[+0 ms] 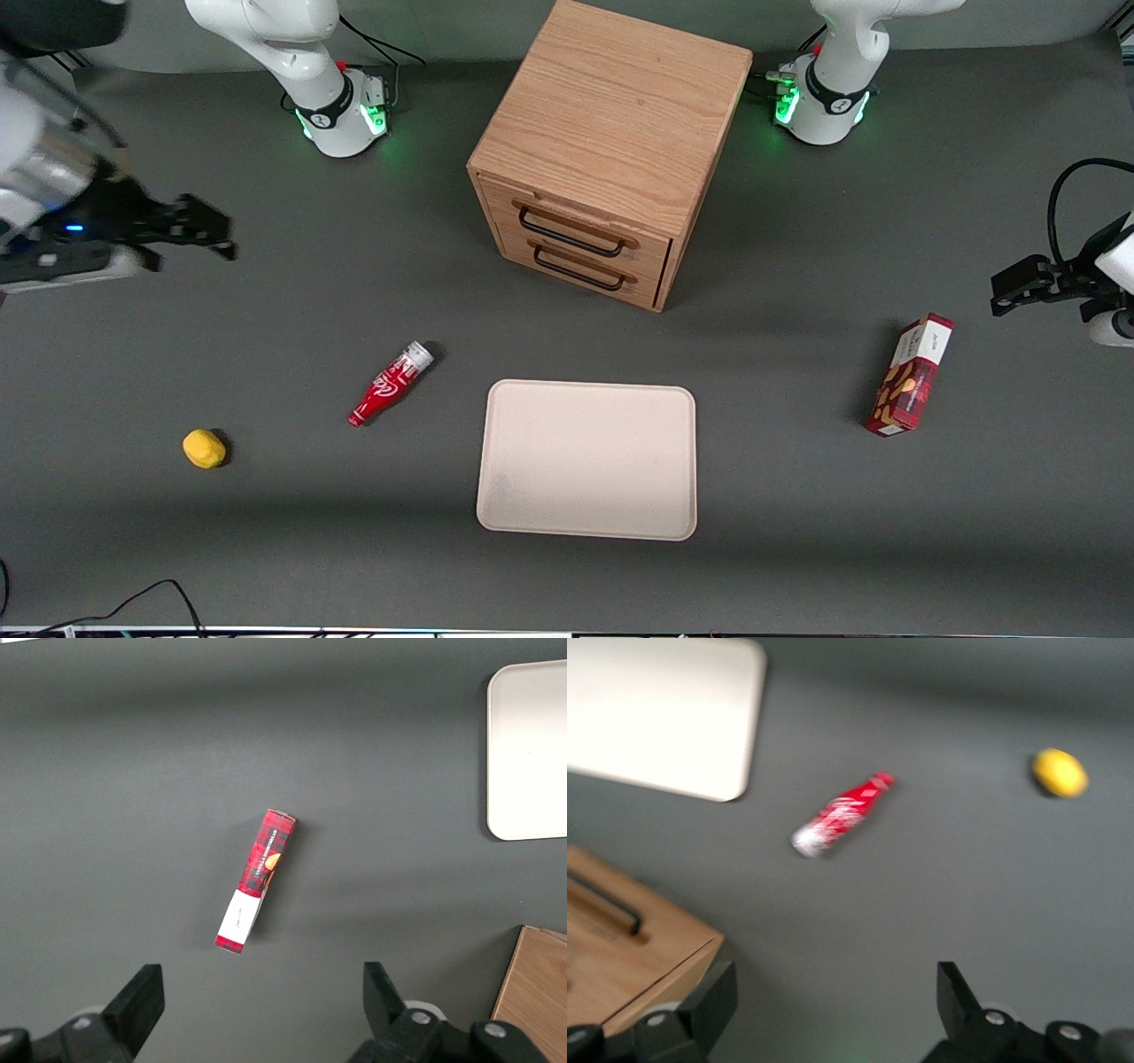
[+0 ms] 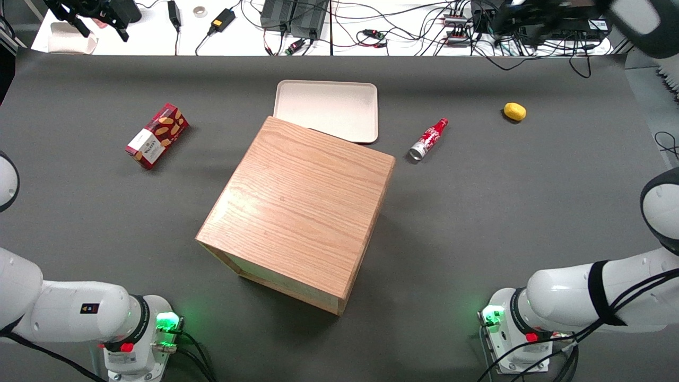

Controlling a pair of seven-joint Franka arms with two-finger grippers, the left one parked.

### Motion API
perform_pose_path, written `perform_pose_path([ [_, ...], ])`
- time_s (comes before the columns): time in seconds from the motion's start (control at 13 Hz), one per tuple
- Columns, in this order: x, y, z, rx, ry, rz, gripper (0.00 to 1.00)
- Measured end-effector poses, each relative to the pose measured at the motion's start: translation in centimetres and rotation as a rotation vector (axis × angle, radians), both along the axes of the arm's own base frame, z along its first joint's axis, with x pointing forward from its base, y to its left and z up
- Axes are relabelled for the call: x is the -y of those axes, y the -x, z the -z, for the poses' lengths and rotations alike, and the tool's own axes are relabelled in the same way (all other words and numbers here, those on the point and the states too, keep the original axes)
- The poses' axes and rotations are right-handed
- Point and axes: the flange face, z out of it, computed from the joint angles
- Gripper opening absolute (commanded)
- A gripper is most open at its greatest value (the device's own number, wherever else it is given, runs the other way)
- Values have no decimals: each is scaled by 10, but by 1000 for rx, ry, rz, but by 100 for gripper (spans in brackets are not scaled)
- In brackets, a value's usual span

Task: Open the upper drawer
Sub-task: 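Move the right gripper toward the upper drawer's black handle, then hook the right gripper on the upper drawer handle and pull outward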

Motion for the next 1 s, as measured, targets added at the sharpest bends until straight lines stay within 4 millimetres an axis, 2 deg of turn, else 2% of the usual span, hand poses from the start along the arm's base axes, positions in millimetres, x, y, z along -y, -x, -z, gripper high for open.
perform_pose_path([
  [0.15,-78,7,8,-11,-43,-180,100],
  [0.31,-145,17,21,-12,-77,-331,100],
  [0.62,-243,47,68,-38,-79,-597,100],
  [0.77,-275,55,96,-70,-116,-679,100],
  [1.0,-293,52,132,-96,-145,-766,100],
])
